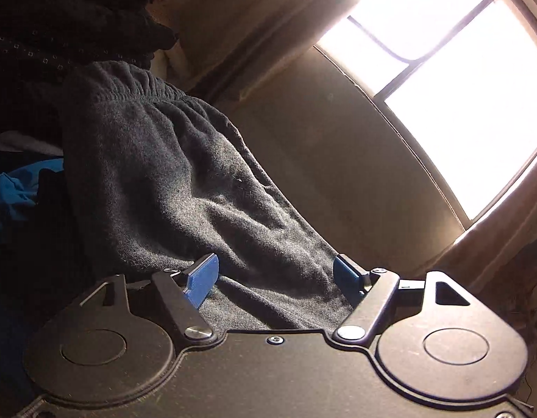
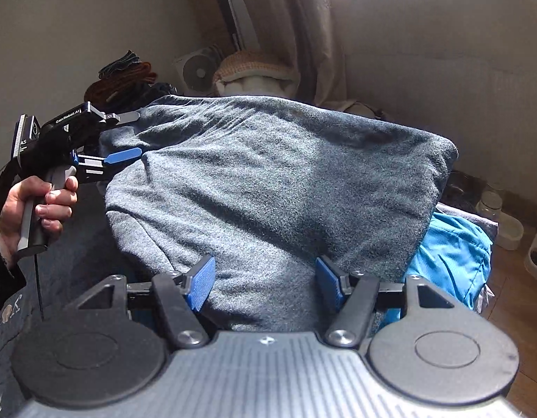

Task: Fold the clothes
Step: 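Lay the sweatpants onto the blue garment and open both grippers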

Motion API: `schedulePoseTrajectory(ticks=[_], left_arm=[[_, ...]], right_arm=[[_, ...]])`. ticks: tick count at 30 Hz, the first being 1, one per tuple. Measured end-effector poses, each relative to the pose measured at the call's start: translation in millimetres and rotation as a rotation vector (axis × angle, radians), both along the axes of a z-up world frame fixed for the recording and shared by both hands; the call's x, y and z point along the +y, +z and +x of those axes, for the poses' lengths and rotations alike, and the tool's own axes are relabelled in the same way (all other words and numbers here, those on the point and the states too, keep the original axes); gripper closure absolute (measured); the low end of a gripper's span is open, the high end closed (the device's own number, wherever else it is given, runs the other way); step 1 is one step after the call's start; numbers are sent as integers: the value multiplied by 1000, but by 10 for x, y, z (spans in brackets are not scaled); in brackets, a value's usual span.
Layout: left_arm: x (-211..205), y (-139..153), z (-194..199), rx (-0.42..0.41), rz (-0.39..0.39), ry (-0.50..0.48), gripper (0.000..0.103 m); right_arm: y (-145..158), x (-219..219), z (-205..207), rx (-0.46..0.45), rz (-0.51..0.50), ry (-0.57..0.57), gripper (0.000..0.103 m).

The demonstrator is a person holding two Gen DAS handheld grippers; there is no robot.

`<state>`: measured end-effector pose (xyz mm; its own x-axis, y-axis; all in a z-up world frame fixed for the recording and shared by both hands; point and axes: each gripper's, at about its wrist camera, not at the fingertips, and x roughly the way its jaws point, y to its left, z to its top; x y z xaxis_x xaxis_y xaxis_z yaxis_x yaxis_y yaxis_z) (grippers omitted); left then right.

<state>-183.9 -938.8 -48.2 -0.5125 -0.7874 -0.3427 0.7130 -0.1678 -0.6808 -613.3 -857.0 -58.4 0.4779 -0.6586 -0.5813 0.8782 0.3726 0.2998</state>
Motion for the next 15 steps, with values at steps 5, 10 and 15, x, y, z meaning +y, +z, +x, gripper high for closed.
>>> schedulePoseTrajectory(ticks=[5,10,15], left_arm=[[229,268,-3,-139,-20,72,23],[624,479,-241,-375,-23,142,23],[1036,643,-488,-545,-15,191,22]], right_arm=[[139,76,44,41,3,-18,39],[381,169,88,17,-15,14,39],[592,230,187,4,-27,43,39]])
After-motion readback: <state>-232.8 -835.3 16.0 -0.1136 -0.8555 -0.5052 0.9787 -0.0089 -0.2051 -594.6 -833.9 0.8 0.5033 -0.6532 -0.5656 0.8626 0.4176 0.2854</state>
